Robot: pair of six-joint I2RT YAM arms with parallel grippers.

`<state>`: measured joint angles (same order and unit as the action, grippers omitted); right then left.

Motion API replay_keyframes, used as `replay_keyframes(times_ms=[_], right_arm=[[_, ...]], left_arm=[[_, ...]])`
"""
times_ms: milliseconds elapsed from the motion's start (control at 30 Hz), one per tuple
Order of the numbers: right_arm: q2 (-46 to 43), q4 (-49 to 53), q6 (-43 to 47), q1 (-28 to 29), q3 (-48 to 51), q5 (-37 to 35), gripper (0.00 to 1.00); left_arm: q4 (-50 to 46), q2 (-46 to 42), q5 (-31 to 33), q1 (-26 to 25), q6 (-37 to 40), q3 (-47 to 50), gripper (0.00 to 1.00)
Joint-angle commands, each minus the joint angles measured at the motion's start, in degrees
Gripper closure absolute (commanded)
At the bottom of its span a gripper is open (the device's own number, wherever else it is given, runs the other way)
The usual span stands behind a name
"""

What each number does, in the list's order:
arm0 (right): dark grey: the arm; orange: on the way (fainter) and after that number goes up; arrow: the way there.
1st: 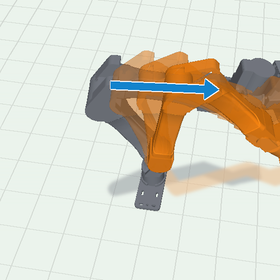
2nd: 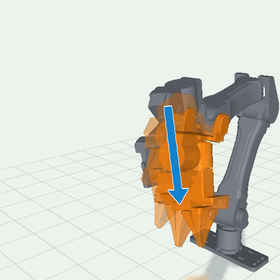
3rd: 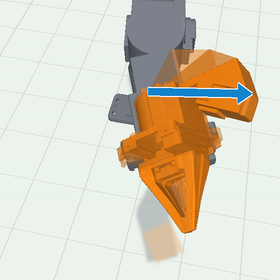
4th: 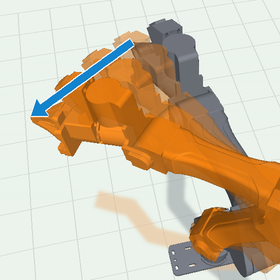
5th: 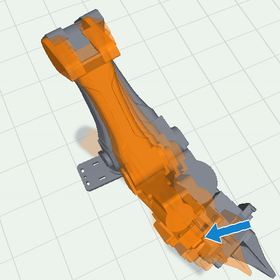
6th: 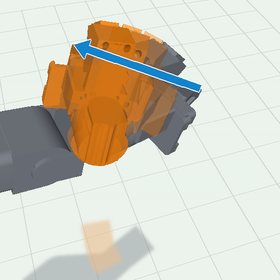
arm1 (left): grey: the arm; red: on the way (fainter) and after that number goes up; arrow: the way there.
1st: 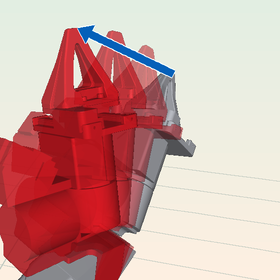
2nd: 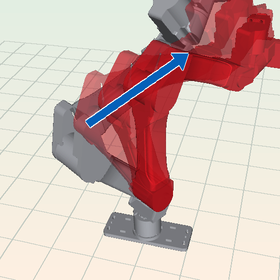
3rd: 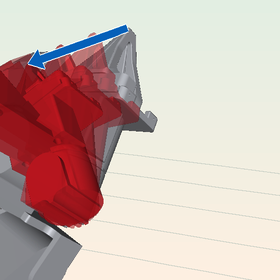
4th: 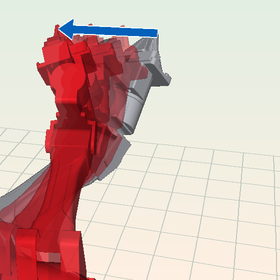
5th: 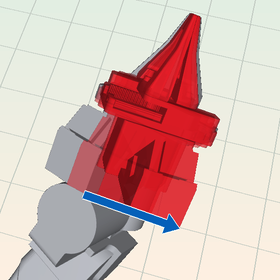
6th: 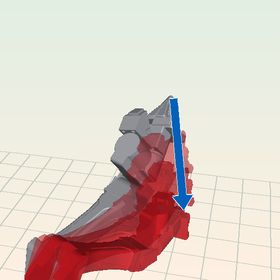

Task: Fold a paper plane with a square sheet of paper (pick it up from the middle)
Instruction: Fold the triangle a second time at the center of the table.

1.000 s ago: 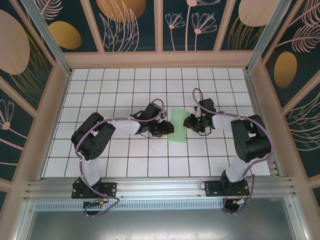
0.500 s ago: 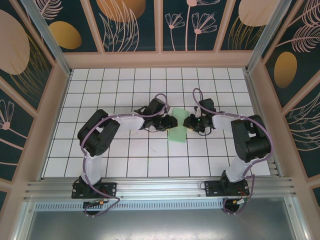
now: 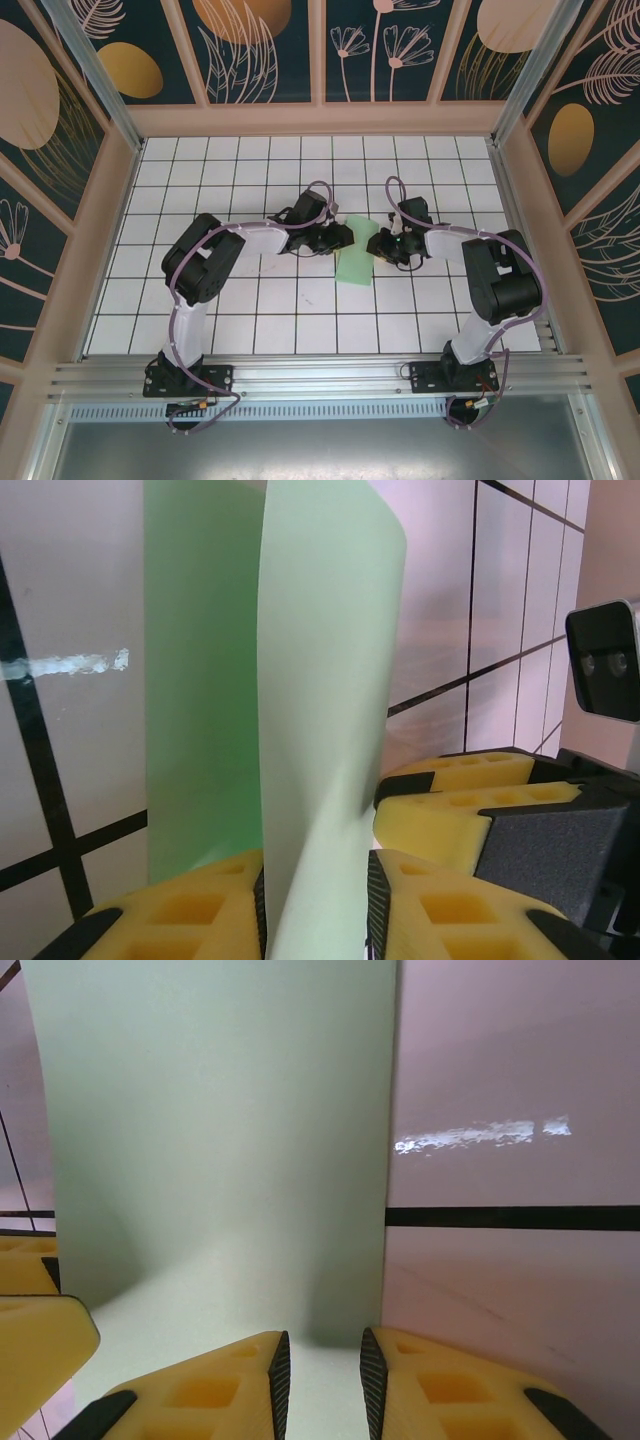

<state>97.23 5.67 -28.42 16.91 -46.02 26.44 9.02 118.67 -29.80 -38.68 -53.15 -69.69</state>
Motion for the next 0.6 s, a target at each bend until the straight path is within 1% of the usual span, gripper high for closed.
replay_keyframes(times_ms=[0, 133, 300, 433, 467, 567], right_arm=[[-1.2, 0.8, 1.2, -0.3, 1.2, 0.4, 0.70], [-3.1, 0.2, 2.2, -0.3, 1.3, 0.8, 0.67], [-10.0, -0.7, 4.2, -0.1, 2.9, -0.5, 0.62], [-17.4, -1.0, 5.9, 1.9, 5.2, -4.8, 0.57], [-19.3, -1.4, 6.6, 3.3, 6.0, -6.3, 0.57], [-24.7, -4.5, 7.6, 8.6, 9.9, -14.3, 0.53]], left_arm=[[1.9, 0.8, -0.6, 0.6, -0.7, -1.1, 0.72], [3.8, 0.1, 0.4, 0.7, -2.3, 0.2, 0.84], [8.8, -2.2, 1.1, 0.6, -6.1, 4.1, 0.93], [12.5, -3.7, 1.4, 0.7, -9.4, 6.9, 0.95], [13.1, -4.0, 1.5, 0.6, -9.9, 7.2, 0.95], [13.3, -4.2, 1.6, 0.6, -10.5, 7.2, 0.94]])
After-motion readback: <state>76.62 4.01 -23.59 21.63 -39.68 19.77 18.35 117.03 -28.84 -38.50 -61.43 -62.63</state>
